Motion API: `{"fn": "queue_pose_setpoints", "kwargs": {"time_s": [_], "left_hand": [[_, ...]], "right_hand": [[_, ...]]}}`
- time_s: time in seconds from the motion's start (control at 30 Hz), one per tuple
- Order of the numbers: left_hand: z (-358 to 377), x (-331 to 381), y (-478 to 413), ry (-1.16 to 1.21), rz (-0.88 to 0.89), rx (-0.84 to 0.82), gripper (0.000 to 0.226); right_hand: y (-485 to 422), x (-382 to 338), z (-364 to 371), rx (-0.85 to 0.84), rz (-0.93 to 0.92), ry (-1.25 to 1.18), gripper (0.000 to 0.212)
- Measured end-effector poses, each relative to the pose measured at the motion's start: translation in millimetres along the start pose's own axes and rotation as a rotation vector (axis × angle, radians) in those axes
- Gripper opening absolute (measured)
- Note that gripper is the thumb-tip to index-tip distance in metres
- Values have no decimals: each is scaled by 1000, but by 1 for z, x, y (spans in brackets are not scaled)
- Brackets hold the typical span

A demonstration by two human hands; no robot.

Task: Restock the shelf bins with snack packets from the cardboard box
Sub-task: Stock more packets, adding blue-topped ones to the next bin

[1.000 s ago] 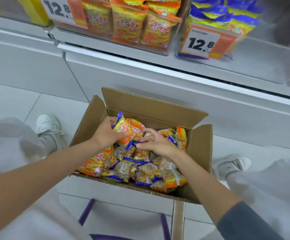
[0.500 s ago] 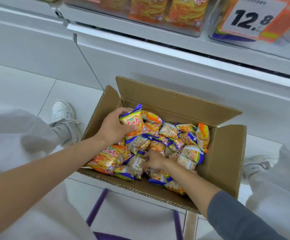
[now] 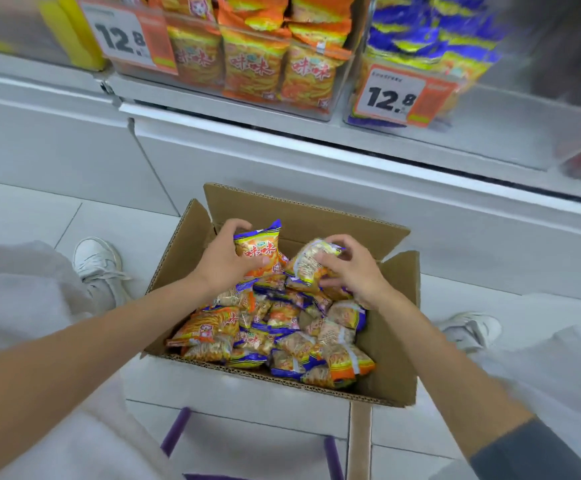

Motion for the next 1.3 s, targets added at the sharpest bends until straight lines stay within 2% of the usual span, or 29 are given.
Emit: {"fn": "queue_pose_setpoints", "kwargs": {"time_s": [0.2,0.3,0.37,0.4,0.5,0.57,0.63,0.77,0.87,0.93,1.0,1.07,1.13,1.23,1.3], "left_hand": [[17,41,8,7,127,-125,65],[18,47,7,-9,140,-113,59],[17,48,4,-3,121,-100,59],[15,49,3,5,109,-93,61],[8,48,-1,24,63,-55,72],[4,51,1,38,34,-29,72],[0,58,4,74,16,-9,69],[-3,80,5,232,-19,32,63],[3,108,2,353,-33,70,56],[8,128,1,452,-40,89,41],[12,152,-1,483,-20,103,33],[17,179,-2,487,28,100,36],[27,206,0,534,68,50,35],[41,247,0,503,150,-49,42],[41,273,-9,408,225,-57,47]], "right_hand": [[38,-43,-3,54,-79,51,30],[46,-53,13,-109,-64,21,41],[49,-60,18,-163,-79,129,56],[50,-65,17,-148,-108,201,57],[49,-79,2,-3,-167,321,44],[47,-85,-12,119,-212,421,37],[46,-87,-23,172,-230,450,36],[64,-108,-42,217,-233,253,30],[81,-128,-48,180,-261,15,40],[89,-136,-54,178,-276,-99,47],[99,-145,-64,183,-283,-180,35],[110,-153,-73,142,-264,-311,29],[120,-166,-82,131,-302,-319,30],[128,-188,-100,192,-381,-178,33],[129,-206,-115,193,-428,-130,48]]}}
Point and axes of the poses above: each hand's wrist, its own y-axis away from the middle knuckle, its own z-axis out of the palm, x = y × z, the point moved 9 cm from there along -y, towards the middle knuckle, and after that the axes turned 8 degrees about z, right-handed, at the moved point
